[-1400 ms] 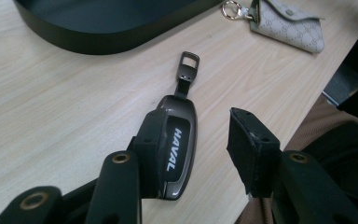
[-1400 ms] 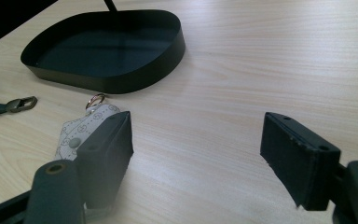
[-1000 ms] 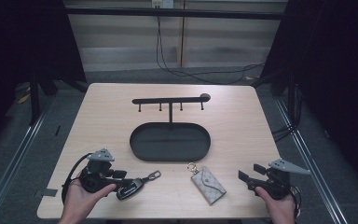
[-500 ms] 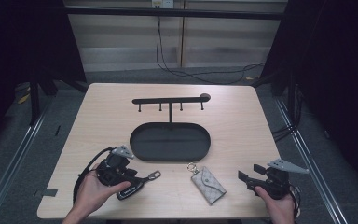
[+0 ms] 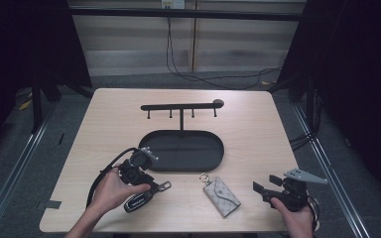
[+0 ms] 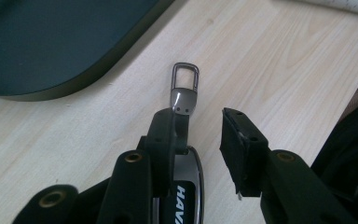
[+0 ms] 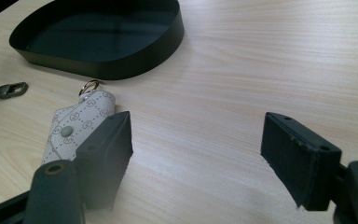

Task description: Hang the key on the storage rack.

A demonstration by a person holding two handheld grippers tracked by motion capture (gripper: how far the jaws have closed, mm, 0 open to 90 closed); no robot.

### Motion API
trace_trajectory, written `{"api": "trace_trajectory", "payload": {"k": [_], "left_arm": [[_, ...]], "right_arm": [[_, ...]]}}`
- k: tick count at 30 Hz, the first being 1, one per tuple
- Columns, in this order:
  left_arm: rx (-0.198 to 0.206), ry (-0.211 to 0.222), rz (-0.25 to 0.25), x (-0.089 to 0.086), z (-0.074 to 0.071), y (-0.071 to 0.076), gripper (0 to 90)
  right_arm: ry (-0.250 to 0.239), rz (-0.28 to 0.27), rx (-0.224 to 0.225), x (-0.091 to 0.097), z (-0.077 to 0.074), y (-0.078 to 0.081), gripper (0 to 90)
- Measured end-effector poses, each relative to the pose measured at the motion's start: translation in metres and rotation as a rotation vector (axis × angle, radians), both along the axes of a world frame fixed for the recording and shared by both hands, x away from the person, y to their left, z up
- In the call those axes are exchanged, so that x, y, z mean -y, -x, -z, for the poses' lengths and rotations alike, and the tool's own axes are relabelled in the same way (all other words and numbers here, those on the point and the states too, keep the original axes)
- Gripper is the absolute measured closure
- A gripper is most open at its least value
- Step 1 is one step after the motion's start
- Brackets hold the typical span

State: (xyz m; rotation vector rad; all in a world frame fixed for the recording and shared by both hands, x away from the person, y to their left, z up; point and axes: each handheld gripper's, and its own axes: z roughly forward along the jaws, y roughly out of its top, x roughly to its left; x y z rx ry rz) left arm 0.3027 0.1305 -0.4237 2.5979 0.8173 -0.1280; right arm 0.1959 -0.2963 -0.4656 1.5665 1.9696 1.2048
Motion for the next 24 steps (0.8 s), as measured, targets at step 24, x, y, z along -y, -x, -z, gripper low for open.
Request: {"api": "trace_trajectory", "payload": {"k": [24], "left_arm": [[-0.095, -0.219, 0.104, 0.045, 0.028, -0.029, 59.6]], "right_arm": [[0.005, -0.013, -0.02, -0.001, 0.002, -0.002, 24.4]]}}
